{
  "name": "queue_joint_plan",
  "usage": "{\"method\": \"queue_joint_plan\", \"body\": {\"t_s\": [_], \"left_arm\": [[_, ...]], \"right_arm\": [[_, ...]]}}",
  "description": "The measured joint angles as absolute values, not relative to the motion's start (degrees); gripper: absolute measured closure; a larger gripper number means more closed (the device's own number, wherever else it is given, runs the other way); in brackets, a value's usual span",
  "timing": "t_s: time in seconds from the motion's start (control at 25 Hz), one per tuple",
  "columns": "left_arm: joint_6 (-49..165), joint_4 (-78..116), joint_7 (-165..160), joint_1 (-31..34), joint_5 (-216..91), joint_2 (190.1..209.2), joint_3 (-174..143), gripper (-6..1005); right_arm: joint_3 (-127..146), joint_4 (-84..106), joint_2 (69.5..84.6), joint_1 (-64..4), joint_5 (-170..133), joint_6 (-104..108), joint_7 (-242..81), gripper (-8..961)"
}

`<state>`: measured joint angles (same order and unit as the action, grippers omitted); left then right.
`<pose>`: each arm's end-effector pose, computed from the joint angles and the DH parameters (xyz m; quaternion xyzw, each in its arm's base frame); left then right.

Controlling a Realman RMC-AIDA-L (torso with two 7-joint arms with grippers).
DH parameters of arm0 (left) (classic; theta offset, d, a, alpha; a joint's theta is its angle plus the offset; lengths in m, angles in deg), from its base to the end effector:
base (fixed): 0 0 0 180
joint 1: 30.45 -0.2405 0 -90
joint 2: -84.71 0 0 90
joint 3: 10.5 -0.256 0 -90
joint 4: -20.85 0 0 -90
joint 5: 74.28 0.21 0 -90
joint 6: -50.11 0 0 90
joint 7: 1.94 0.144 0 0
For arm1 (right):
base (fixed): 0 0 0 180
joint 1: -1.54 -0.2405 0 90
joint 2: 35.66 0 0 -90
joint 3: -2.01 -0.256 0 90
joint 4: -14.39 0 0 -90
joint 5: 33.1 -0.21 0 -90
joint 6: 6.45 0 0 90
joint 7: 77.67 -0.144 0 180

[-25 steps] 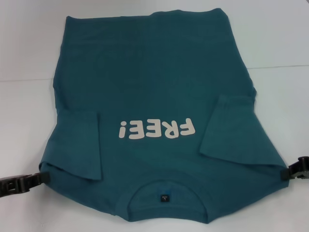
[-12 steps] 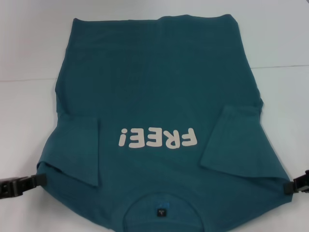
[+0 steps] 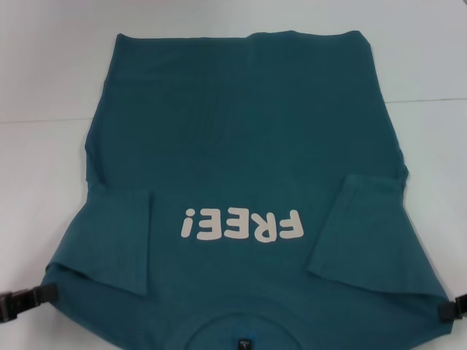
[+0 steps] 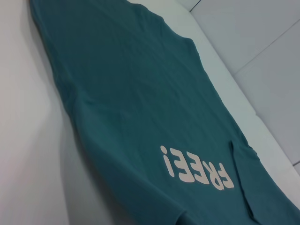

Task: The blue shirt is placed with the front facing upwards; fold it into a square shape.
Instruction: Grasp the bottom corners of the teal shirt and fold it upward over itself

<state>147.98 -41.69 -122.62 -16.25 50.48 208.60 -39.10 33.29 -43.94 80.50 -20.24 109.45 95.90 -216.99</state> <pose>-0.3260 0.2535 0.0577 -0.7826 -0.5572 -0.2246 0.1631 0.3405 0.2673 0.0764 -0.7243 0.6787 0.0635 0.1041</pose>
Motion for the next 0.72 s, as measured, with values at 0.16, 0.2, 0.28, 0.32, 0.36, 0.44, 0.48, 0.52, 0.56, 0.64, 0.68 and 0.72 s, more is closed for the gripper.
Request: {"method": "queue_joint_plan", "body": {"t_s": [0.16,0.2,0.28,0.32,0.36,0.44,0.48,0.52,0.56,0.64,0.68,0.72], "left_arm": [[148.51,-41.92,-122.48,-17.70,49.92,208.77,-39.09,968],[149.10,-41.93,-122.37,-18.59,49.00,208.79,-39.09,968],[149.40,-41.94,-122.29,-18.96,48.66,208.81,-39.09,968],[150.04,-41.97,-122.10,-19.53,48.03,208.84,-39.10,968],[150.44,-42.00,-122.00,-19.97,47.63,208.86,-39.08,969],[150.87,-42.04,-121.85,-20.67,47.12,208.87,-39.07,969],[150.98,-42.07,-121.79,-20.98,46.98,208.88,-39.07,969],[151.15,-42.08,-121.70,-21.36,46.87,208.89,-39.06,969],[151.31,-42.08,-121.65,-21.56,46.79,208.90,-39.05,969],[151.89,-42.08,-121.50,-21.96,46.69,209.03,-39.03,969],[152.14,-42.08,-121.44,-22.09,46.63,209.08,-38.95,969],[152.54,-42.08,-121.36,-22.31,46.49,209.14,-38.79,969]], "right_arm": [[33.36,-44.05,80.98,-19.62,109.59,96.55,-216.68,927],[33.36,-44.05,81.04,-19.53,109.62,96.71,-216.62,927],[33.37,-44.13,81.07,-19.38,109.65,97.05,-216.57,927],[33.37,-44.21,81.07,-19.29,109.67,97.25,-216.56,927],[33.36,-44.29,81.07,-19.18,109.70,97.38,-216.56,927],[33.35,-44.38,81.06,-18.99,109.73,97.56,-216.55,927],[33.34,-44.41,81.06,-18.96,109.73,97.65,-216.55,926],[33.33,-44.43,81.06,-18.91,109.73,97.73,-216.54,926],[33.32,-44.46,81.05,-18.84,109.73,97.82,-216.54,926],[33.31,-44.47,81.04,-18.73,109.73,97.95,-216.54,926],[33.30,-44.47,81.01,-18.62,109.73,98.01,-216.55,926],[33.30,-44.48,80.95,-18.49,109.73,98.02,-216.57,926]]}}
